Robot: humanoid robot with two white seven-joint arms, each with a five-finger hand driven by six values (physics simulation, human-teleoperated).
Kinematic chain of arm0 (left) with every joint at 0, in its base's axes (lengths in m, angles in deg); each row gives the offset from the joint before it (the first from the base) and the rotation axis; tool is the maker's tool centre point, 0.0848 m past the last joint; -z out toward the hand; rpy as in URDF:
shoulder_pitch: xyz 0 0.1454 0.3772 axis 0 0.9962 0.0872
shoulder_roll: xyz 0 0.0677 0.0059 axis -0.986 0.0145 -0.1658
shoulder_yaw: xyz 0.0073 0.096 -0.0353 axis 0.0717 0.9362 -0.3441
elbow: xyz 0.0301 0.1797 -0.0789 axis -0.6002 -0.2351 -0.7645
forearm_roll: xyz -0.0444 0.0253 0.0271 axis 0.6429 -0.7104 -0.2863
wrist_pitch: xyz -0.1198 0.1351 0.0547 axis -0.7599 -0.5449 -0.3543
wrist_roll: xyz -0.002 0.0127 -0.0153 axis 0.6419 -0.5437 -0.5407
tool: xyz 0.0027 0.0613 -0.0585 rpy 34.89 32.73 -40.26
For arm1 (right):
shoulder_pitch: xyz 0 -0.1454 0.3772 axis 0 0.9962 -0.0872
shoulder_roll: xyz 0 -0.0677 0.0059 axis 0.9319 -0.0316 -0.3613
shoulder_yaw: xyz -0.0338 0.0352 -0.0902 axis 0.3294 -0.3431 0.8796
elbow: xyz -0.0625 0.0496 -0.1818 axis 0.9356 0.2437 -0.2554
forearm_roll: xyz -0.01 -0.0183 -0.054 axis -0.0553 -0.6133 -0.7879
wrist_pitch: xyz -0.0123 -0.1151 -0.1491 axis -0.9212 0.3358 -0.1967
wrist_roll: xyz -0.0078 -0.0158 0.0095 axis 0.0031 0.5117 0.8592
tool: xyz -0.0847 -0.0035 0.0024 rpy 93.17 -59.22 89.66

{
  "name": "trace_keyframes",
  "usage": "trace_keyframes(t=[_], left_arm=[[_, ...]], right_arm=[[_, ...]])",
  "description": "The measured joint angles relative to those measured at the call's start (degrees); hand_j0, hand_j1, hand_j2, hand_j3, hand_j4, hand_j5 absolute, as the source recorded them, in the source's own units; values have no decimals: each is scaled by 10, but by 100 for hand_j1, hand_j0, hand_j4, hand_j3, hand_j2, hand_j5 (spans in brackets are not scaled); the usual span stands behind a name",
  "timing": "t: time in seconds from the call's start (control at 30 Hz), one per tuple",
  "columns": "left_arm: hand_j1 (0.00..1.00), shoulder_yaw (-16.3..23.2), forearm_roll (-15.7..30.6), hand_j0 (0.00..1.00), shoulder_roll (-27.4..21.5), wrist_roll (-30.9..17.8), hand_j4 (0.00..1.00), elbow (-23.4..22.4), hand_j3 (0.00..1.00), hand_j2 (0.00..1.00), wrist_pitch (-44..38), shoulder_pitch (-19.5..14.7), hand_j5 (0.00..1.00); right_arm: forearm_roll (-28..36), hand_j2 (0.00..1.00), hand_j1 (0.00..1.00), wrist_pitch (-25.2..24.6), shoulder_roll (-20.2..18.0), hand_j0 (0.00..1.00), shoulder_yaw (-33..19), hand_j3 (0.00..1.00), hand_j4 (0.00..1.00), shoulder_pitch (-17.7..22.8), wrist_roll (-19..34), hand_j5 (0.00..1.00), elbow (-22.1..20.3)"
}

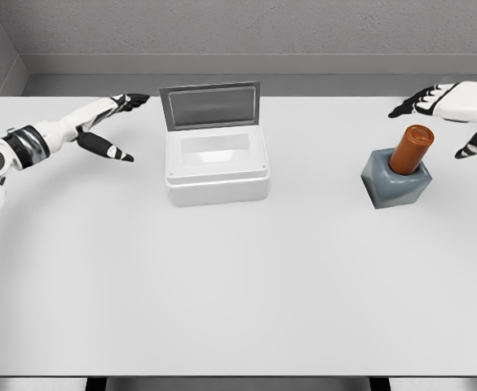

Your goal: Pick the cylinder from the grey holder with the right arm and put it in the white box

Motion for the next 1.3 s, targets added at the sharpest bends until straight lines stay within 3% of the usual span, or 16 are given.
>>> trace_keyframes(t=[0.17,0.57,0.63,0.9,1.3], left_arm=[[100,-1,0,100,2,0,100,-4,100,100,0,-2,100],[100,-9,0,100,2,0,100,-4,100,100,0,0,100],[100,-9,0,100,2,0,100,-6,100,100,0,0,100],[100,-9,-1,100,0,0,100,-7,100,100,0,1,100],[100,-9,-1,100,1,0,100,-7,100,100,0,1,100]], right_arm=[[1,100,100,0,7,100,6,100,100,-13,-1,100,10],[-1,100,100,0,59,100,59,100,100,-44,1,100,95],[-1,100,100,-1,65,100,77,100,100,-75,2,100,101],[-6,100,100,0,73,100,129,100,100,-89,8,100,95],[-18,100,100,0,85,100,131,100,100,-91,18,100,102]])
